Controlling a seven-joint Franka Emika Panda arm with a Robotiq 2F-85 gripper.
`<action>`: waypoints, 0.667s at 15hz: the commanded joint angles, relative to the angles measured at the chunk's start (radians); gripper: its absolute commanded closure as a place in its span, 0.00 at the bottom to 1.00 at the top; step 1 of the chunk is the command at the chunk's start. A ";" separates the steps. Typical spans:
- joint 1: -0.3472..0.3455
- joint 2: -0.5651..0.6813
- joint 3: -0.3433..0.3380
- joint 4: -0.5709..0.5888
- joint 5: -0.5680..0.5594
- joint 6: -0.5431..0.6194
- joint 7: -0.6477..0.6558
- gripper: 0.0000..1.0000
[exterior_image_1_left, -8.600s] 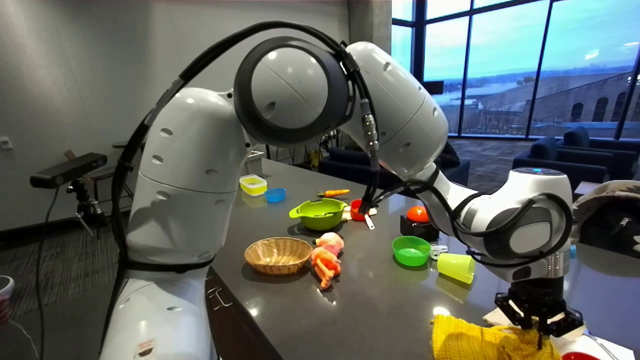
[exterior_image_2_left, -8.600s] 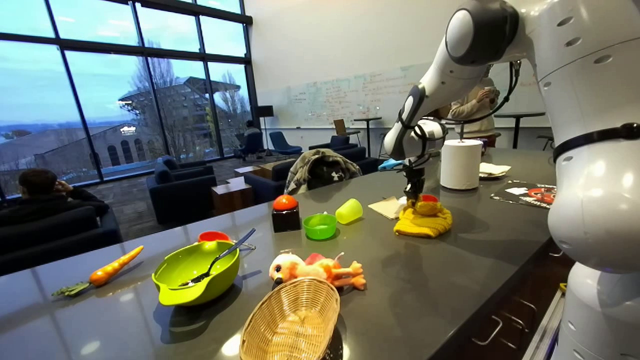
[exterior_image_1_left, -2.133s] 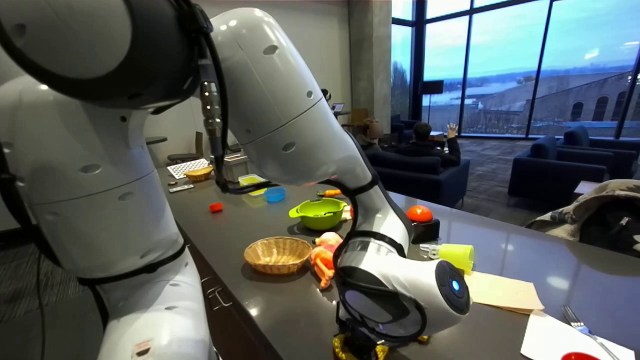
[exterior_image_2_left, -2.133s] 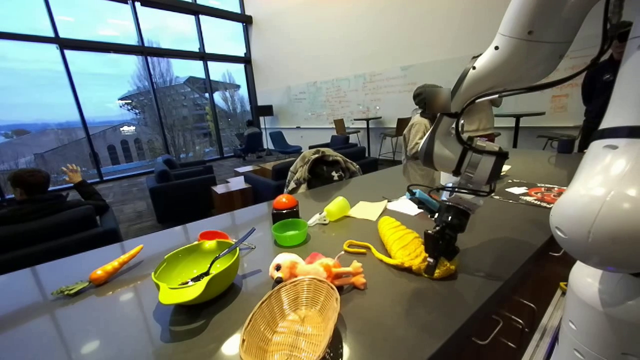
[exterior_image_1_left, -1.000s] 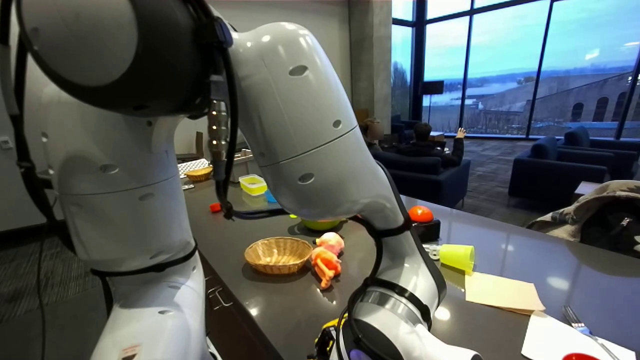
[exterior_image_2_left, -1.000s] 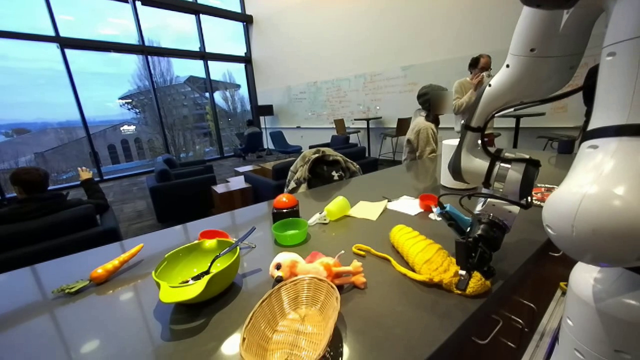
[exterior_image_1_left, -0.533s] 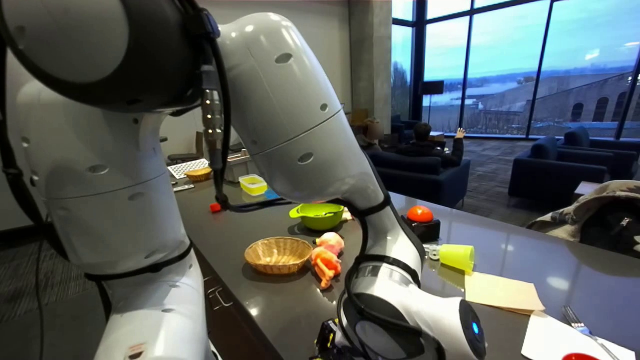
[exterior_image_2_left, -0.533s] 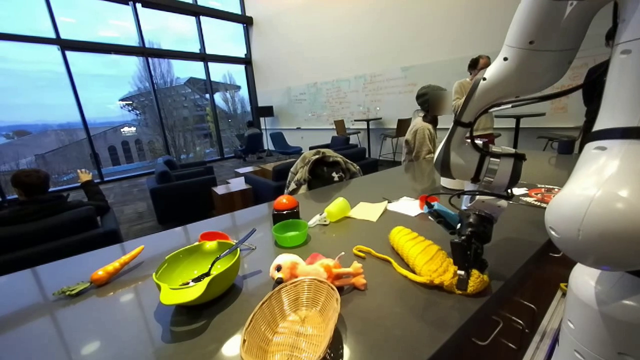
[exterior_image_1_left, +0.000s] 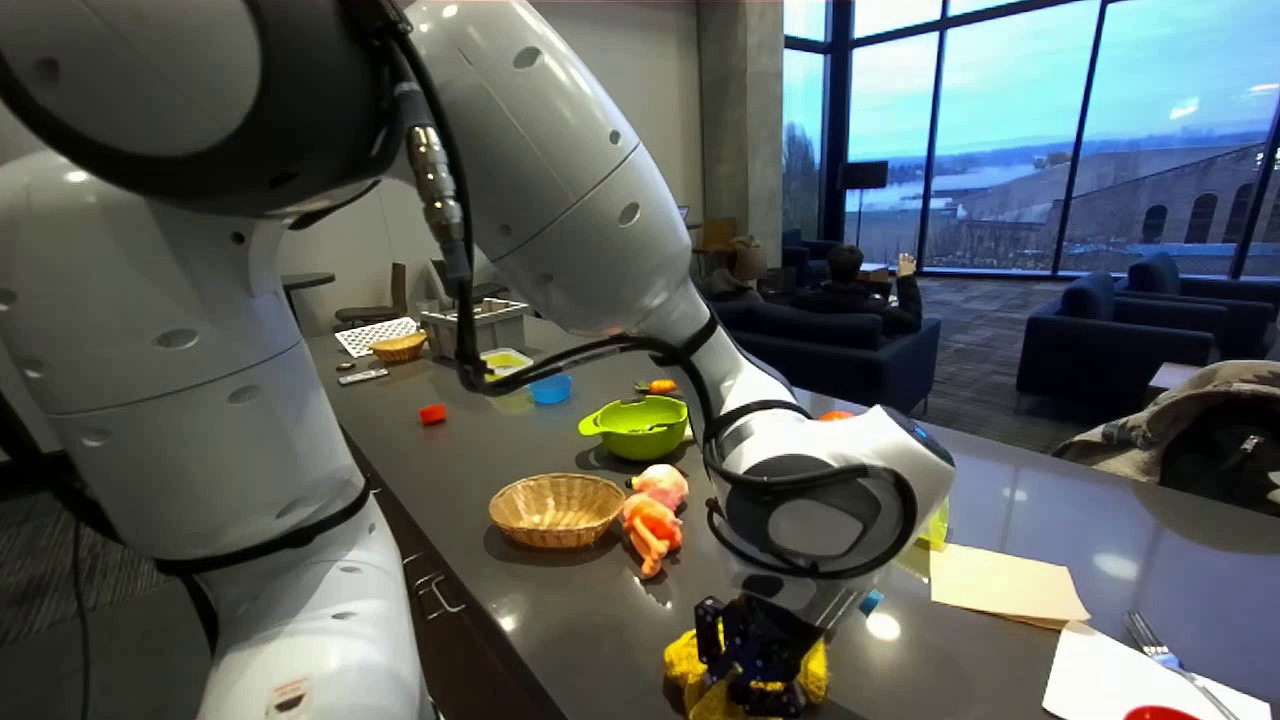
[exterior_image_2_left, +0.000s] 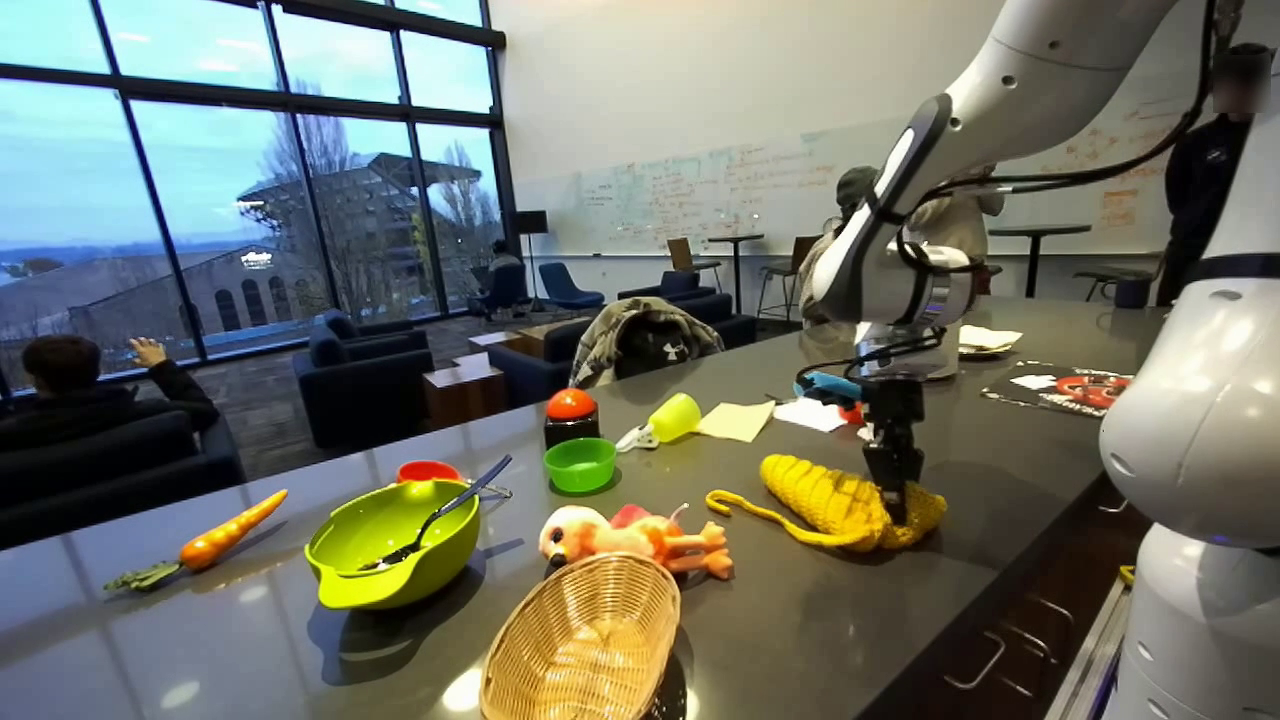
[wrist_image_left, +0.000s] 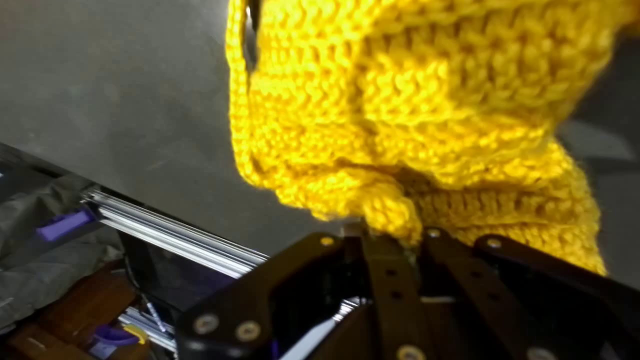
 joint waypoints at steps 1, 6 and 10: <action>0.021 -0.033 0.037 0.030 -0.097 0.039 0.056 0.98; 0.035 -0.024 0.057 0.033 -0.114 0.115 0.047 0.98; 0.054 -0.051 0.085 0.043 -0.155 0.151 0.065 0.98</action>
